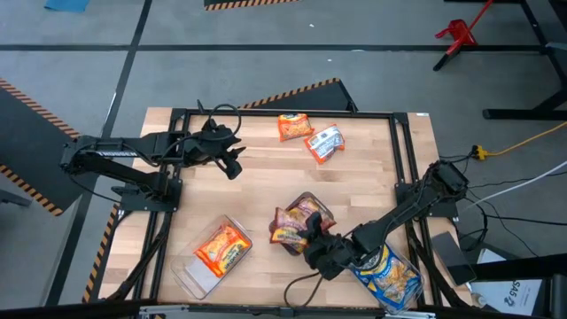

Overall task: Sort Maruchan noodles
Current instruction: Put the red noodle pack into the black bin

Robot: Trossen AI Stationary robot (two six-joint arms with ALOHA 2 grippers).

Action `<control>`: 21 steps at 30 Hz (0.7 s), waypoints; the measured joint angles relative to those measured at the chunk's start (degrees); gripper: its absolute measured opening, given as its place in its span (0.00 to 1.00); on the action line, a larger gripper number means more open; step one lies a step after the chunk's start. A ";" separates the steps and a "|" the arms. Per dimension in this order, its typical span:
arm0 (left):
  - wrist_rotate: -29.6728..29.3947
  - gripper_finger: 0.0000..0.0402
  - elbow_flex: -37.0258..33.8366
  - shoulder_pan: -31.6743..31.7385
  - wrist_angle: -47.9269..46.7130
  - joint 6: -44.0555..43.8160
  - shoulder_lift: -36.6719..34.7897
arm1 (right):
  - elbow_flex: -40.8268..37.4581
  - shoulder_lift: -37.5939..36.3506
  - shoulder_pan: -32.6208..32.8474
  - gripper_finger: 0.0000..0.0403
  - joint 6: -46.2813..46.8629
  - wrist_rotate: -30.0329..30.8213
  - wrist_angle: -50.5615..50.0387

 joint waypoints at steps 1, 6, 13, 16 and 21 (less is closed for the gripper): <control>0.00 0.32 0.00 0.00 0.00 0.00 0.00 | 0.00 0.01 0.01 0.08 0.88 -1.79 -0.35; 0.00 0.32 -0.01 0.00 0.00 0.00 0.00 | -0.02 0.02 -0.03 0.29 4.94 -8.38 -1.49; -0.02 0.32 -0.02 0.00 0.00 0.02 0.00 | 4.00 0.13 -0.01 0.55 6.29 -13.58 -6.68; -0.02 0.32 -0.02 0.00 0.00 0.02 0.00 | 8.62 0.13 0.00 0.60 6.29 -14.33 -12.07; 0.23 0.32 -0.02 0.00 -0.02 -0.01 0.00 | 15.54 0.11 0.01 0.63 6.18 -14.36 -15.55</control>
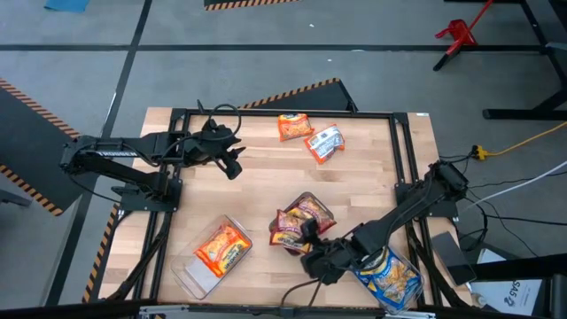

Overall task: Sort Maruchan noodles
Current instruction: Put the red noodle pack into the black bin

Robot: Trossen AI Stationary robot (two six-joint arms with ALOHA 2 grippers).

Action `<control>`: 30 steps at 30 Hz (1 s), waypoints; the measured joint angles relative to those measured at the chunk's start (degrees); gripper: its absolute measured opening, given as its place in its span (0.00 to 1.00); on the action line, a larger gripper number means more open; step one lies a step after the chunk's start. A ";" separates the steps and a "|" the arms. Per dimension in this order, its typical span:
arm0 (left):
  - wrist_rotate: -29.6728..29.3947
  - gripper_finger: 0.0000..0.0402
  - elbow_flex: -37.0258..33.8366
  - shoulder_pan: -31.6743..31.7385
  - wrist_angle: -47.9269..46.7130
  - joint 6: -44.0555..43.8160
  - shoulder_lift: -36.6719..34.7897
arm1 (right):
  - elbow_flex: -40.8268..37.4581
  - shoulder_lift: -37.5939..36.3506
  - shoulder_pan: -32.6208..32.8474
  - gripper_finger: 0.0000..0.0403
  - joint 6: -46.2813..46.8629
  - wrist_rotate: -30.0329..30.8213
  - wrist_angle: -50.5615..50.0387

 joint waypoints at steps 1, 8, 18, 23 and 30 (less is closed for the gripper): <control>0.45 0.32 0.00 0.02 0.00 -0.26 0.00 | 0.98 0.00 -0.04 0.63 -0.45 0.00 -0.11; 3.49 0.32 -0.09 -0.22 -0.13 -1.52 -2.04 | 2.93 0.61 -2.78 0.59 -4.39 0.37 6.50; 3.73 0.32 -0.07 -1.94 -0.42 -3.50 -4.49 | 2.82 6.73 -11.05 0.58 -3.33 -5.27 5.34; 3.88 0.32 -0.02 -2.65 -3.84 -5.43 -4.49 | 2.85 6.99 -13.57 0.58 -1.08 -0.29 2.11; 3.87 0.32 -0.02 -2.93 -6.46 -6.25 -4.50 | 2.85 6.99 -14.39 0.58 -0.14 2.86 -1.20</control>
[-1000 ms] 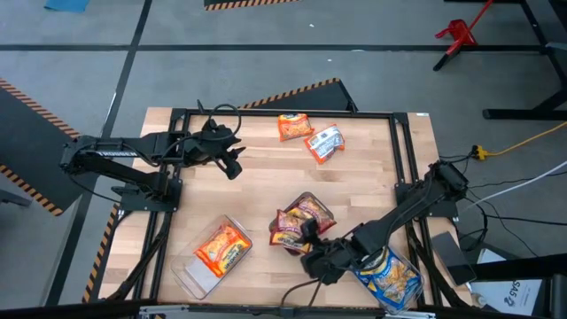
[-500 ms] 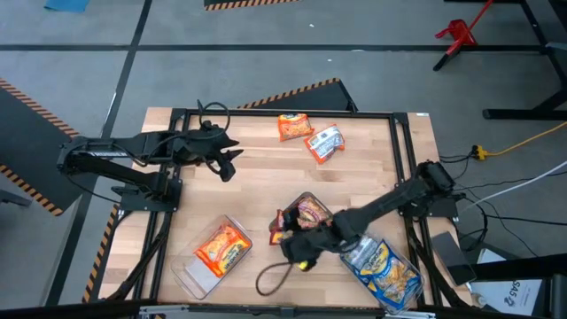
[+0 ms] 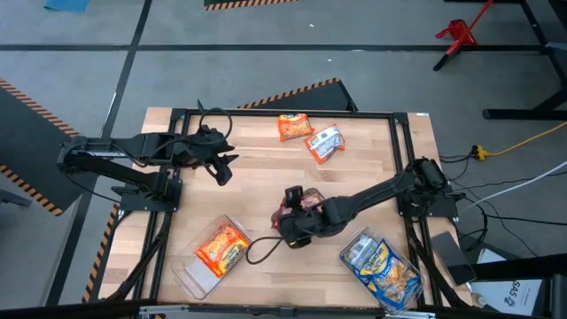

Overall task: Sort Maruchan noodles
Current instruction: Put the red noodle pack into the black bin, then put the orange noodle pack into the left transparent bin

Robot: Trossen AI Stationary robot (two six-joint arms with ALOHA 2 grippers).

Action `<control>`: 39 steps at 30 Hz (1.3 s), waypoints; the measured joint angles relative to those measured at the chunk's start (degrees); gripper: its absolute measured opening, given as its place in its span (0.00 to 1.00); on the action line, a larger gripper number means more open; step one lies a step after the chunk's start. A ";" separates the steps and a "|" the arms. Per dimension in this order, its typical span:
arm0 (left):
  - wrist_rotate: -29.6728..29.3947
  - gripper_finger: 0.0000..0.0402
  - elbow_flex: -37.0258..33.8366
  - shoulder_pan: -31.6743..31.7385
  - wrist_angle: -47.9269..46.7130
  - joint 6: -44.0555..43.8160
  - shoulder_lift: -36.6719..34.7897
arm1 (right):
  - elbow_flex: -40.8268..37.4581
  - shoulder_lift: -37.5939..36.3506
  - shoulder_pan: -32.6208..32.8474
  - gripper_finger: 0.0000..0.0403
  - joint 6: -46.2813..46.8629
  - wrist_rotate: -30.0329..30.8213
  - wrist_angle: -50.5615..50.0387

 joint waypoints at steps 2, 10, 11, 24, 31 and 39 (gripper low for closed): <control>-0.23 0.32 0.00 0.00 0.01 -0.65 0.00 | 0.06 -0.14 0.08 0.58 -0.77 -0.09 0.52; -1.40 0.32 0.00 0.00 -0.02 -0.67 0.00 | 3.18 -6.31 0.54 0.58 3.36 -6.40 -5.56; -1.33 0.32 0.00 0.00 -0.03 -0.71 0.00 | 3.17 -6.94 0.54 0.58 4.81 -7.98 -7.12; -0.94 0.32 0.00 -0.02 -0.02 -2.41 0.00 | -7.94 -7.08 3.88 0.58 12.22 -12.42 3.81; -0.94 0.32 0.00 0.00 -0.03 -2.08 0.02 | -7.56 -8.38 3.90 0.58 10.58 -6.29 1.94; -1.30 0.32 0.00 0.00 0.03 -0.61 0.00 | 1.12 -17.19 3.07 0.58 0.26 4.66 -10.84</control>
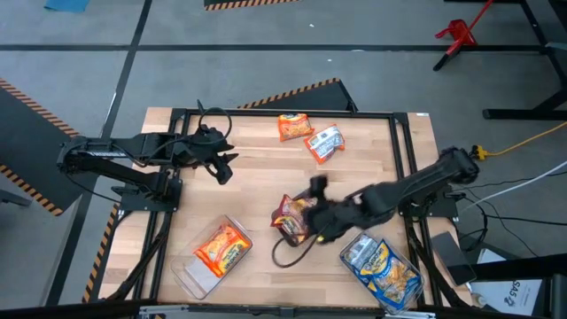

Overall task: Sort Maruchan noodles
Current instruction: Put the orange noodle pack into the left transparent bin

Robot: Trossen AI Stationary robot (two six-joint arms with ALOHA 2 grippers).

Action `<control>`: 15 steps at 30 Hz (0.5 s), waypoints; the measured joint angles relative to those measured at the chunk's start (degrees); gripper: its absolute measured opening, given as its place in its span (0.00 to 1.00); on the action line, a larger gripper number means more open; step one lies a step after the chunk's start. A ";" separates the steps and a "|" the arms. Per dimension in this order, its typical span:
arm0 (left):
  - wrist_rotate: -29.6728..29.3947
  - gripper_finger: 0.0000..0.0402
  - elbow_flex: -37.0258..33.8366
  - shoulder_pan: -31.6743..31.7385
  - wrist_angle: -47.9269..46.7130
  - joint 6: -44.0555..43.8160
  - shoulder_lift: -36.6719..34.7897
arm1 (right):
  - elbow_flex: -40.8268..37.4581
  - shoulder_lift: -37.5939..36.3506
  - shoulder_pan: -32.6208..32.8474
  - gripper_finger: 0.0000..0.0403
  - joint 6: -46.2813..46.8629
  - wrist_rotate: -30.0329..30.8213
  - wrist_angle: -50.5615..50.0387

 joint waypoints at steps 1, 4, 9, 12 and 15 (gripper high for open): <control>0.00 0.32 0.00 0.00 -0.01 0.00 0.00 | 0.39 -1.49 -0.57 0.58 -0.77 2.40 -1.70; 0.00 0.32 0.00 0.00 0.01 0.73 0.02 | 0.33 -5.77 -4.03 0.58 -1.41 7.48 -9.09; -0.24 0.32 0.00 0.00 0.14 3.06 0.02 | 0.09 -9.21 -13.66 0.58 1.18 6.48 -18.30; -1.22 0.32 0.00 0.00 0.34 4.32 0.02 | -3.47 -9.96 -20.24 0.58 -1.12 4.29 -14.87; -2.06 0.32 0.00 0.00 0.40 4.57 0.02 | -10.85 -9.90 -26.60 0.58 -6.42 -1.78 -6.21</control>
